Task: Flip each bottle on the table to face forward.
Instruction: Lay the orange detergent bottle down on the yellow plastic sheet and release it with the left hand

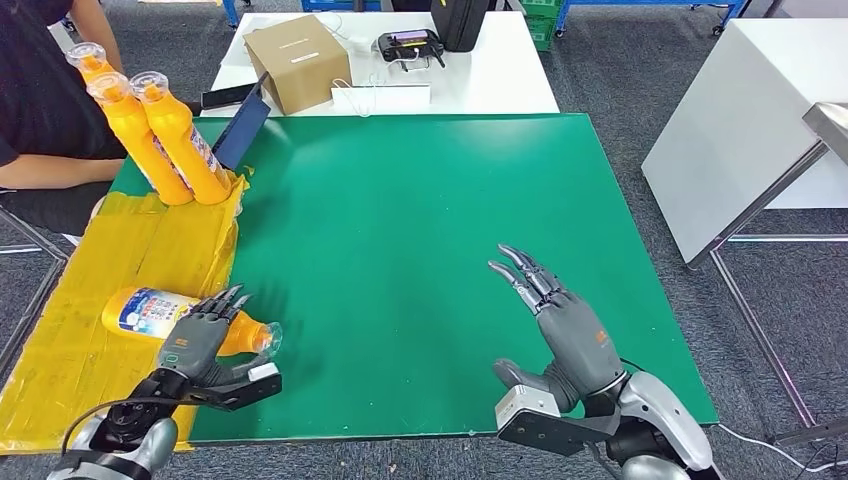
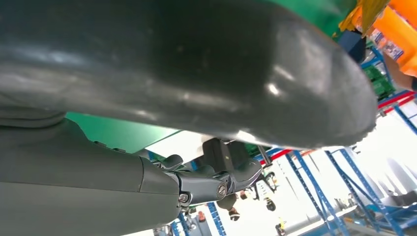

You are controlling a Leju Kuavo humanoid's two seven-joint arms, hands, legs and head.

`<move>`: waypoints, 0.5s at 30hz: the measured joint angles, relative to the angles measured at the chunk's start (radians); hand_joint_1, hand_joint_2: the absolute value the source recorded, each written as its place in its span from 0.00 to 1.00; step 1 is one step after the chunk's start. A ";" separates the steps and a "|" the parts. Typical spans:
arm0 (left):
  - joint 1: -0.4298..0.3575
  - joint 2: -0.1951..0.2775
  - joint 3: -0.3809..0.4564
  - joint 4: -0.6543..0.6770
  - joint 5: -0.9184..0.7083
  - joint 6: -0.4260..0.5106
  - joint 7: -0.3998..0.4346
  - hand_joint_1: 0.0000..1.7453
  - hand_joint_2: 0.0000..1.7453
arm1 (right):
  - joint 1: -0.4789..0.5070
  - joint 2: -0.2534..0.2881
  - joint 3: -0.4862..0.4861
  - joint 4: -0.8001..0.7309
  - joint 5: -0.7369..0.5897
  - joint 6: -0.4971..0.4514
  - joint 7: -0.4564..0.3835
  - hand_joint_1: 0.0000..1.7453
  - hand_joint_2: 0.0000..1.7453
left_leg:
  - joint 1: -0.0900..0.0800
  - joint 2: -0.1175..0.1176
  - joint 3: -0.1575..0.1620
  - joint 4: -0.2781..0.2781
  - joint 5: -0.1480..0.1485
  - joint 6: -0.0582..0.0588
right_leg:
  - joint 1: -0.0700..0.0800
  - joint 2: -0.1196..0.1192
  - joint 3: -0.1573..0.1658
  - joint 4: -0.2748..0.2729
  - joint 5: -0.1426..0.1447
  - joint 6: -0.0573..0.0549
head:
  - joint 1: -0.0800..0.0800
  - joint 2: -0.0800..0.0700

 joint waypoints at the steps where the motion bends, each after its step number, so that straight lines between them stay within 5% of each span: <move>1: 0.026 -0.013 0.016 -0.048 0.061 0.014 -0.033 0.00 0.00 | 0.007 0.008 0.000 0.000 0.008 -0.006 0.000 0.00 0.00 | 0.000 0.000 -0.001 0.000 0.000 0.000 | 0.000 0.000 -0.001 0.000 0.000 0.000 | 0.000 0.000; 8: 0.130 -0.123 0.114 -0.359 0.346 -0.019 -0.136 0.00 0.00 | 0.034 0.073 0.002 0.004 0.057 -0.028 0.000 0.00 0.00 | -0.002 -0.001 -0.005 0.000 -0.001 0.001 | -0.001 0.000 -0.004 0.000 0.000 0.000 | 0.000 0.000; 15: 0.178 -0.272 0.221 -0.627 0.902 -0.218 -0.129 0.00 0.00 | 0.056 0.195 0.008 0.027 0.066 -0.099 -0.008 0.00 0.00 | 0.000 -0.001 -0.005 0.000 -0.001 0.000 | 0.000 0.000 -0.004 0.000 0.000 0.000 | 0.000 0.000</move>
